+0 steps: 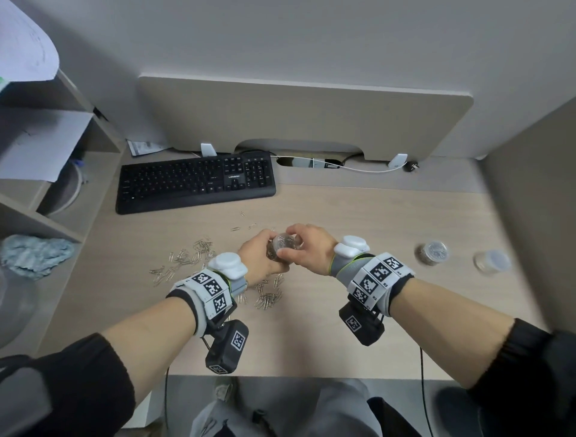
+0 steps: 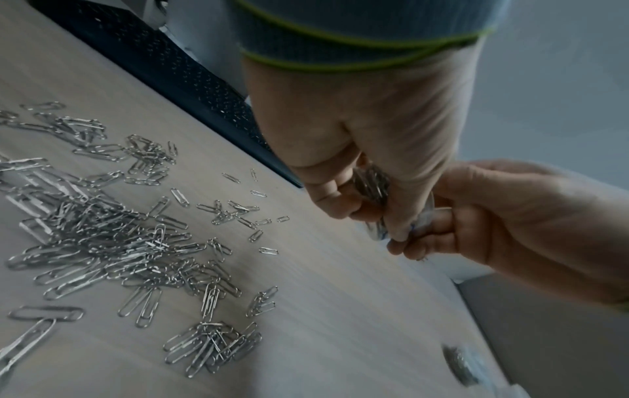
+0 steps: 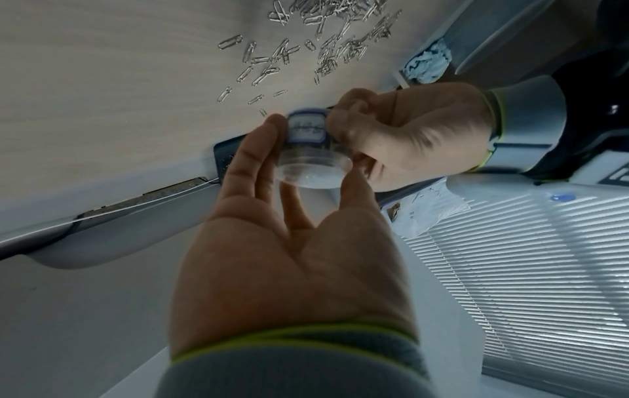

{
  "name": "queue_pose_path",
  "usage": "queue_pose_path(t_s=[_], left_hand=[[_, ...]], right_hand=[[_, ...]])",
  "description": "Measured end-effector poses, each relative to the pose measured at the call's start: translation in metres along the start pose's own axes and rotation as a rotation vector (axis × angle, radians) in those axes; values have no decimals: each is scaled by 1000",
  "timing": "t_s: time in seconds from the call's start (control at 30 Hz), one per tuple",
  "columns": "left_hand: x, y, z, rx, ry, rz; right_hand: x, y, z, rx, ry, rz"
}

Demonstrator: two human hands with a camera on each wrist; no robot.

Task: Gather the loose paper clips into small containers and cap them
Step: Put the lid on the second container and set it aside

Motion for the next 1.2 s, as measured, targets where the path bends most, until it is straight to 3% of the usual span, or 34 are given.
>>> queue_pose_path(t_s=[0.2, 0.3, 0.47, 0.7, 0.9, 0.97, 1.03, 1.2], left_hand=[[26, -28, -15, -84, -47, -136], [51, -68, -32, -235, -131, -182], [72, -134, -59, -426, -175, -425], [98, -206, -107, -461, -170, -561], [112, -249, -138, -441, -179, -586], [114, -257, -141, -456, -175, -591], [115, -266, -145, -461, -172, -592], [120, -273, -150, -434, -163, -580]], right_hand=[[30, 12, 16, 22, -176, -131], [75, 23, 37, 71, -299, -201], [154, 36, 76, 154, -448, -113], [285, 54, 139, 139, -751, 95], [342, 53, 157, 64, -876, 73], [350, 52, 155, 63, -849, 44], [360, 62, 154, 109, -840, -21], [393, 102, 146, 397, -931, -141]])
Point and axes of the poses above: each hand's wrist, its own z-axis away from the middle knuckle, its own y-axis out of the back of the hand, x = y × z, the point moved 2 cm from there along -z, towards the middle knuckle, and after that the axes turned 2 degrees about -y, right-handed, at the moved point
